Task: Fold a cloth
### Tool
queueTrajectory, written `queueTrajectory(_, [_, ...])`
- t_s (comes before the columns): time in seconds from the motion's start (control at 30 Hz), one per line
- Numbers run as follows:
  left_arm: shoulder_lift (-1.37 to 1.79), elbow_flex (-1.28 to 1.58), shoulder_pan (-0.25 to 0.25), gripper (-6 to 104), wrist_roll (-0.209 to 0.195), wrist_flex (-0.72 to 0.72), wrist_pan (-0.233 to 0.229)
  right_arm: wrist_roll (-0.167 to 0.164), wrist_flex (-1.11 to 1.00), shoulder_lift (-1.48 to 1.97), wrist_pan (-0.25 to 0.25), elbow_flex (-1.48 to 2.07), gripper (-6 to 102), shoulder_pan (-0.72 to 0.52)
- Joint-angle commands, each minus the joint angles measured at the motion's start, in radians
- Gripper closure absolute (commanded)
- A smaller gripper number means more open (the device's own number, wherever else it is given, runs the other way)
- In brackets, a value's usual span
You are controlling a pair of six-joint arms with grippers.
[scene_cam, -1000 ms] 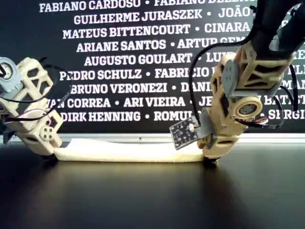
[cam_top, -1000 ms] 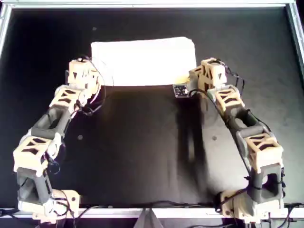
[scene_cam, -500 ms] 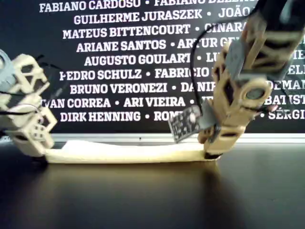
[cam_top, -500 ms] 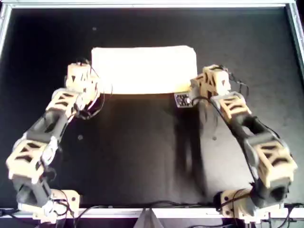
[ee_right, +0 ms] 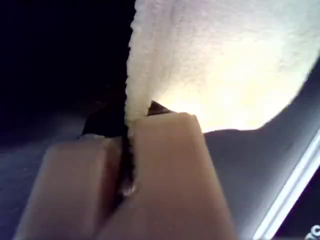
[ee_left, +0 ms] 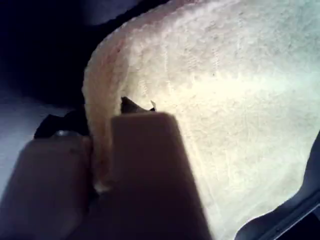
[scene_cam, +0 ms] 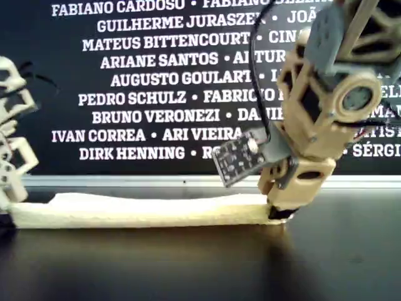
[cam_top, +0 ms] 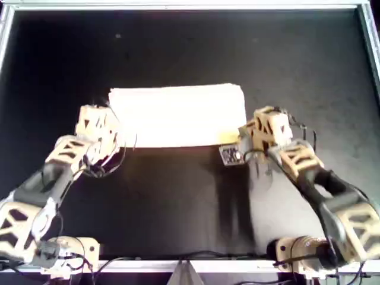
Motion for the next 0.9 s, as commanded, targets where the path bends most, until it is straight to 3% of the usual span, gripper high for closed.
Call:
queueTrajectory(0.0, [0.115,0.037,-0.043,98,-0.003,-0.011,-0.008,-0.008,-0.043,0.16,0.015,0.061,97,0.0])
queueTrajectory(0.17, [0.158,0.106,-0.138,98,-0.005,-0.011,-0.009,-0.011,-0.043,0.253,0.023,0.198,97,-0.002])
queueTrajectory(0.27, [0.16,0.12,-0.163,98,-0.005,-0.011,-0.009,-0.011,-0.043,0.295,0.02,0.259,97,-0.002])
queueTrajectory(0.63, [0.16,0.121,-0.152,98,0.008,-0.011,-0.026,-0.011,-0.043,0.333,0.018,0.365,97,-0.002])
queueTrajectory(0.87, [0.16,0.124,-0.16,96,0.009,-0.011,-0.011,-0.011,-0.043,0.334,0.025,0.357,96,-0.018])
